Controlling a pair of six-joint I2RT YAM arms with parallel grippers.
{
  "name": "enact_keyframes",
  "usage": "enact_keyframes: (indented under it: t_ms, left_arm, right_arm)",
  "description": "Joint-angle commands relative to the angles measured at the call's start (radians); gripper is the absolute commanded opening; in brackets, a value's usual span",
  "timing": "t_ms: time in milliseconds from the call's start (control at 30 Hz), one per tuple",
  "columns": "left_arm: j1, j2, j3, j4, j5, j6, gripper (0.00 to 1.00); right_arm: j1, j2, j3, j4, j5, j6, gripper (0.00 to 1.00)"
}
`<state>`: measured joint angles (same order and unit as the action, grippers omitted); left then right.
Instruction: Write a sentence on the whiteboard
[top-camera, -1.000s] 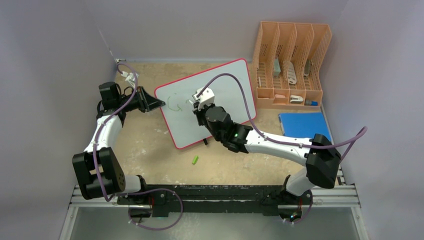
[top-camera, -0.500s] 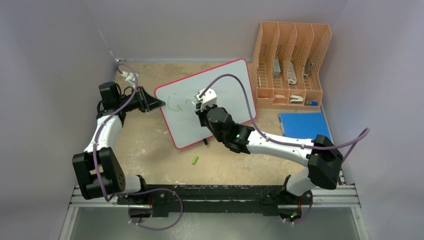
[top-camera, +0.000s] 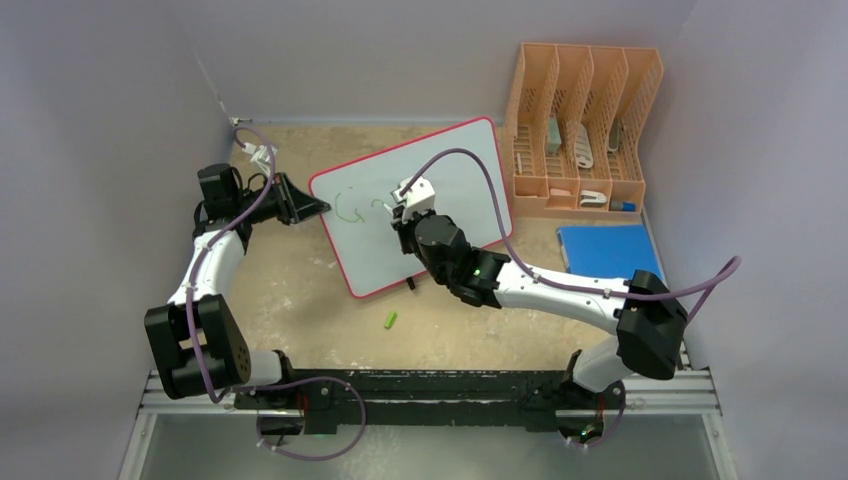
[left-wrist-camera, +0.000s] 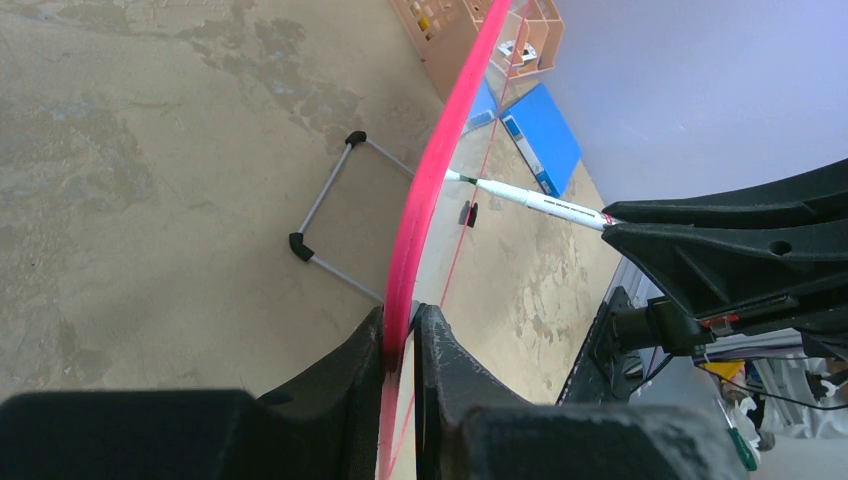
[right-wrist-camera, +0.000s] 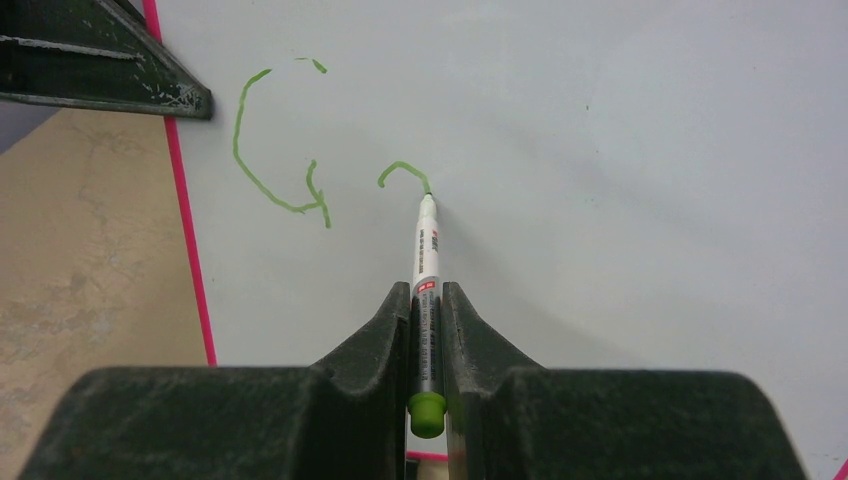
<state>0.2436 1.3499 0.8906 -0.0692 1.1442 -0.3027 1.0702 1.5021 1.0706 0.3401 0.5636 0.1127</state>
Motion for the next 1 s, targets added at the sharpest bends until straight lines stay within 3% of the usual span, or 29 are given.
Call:
enact_keyframes:
  t_ms: [0, 967]
  left_arm:
    - [-0.021, 0.003, 0.009, -0.027, -0.044, 0.027, 0.0]
    - [-0.021, 0.003, 0.006, -0.021, -0.04, 0.022, 0.0]
  right_arm:
    - [-0.006, -0.038, -0.013, -0.004, -0.004, 0.007, 0.0]
    - [0.02, -0.029, 0.017, -0.03, -0.047, -0.004, 0.0]
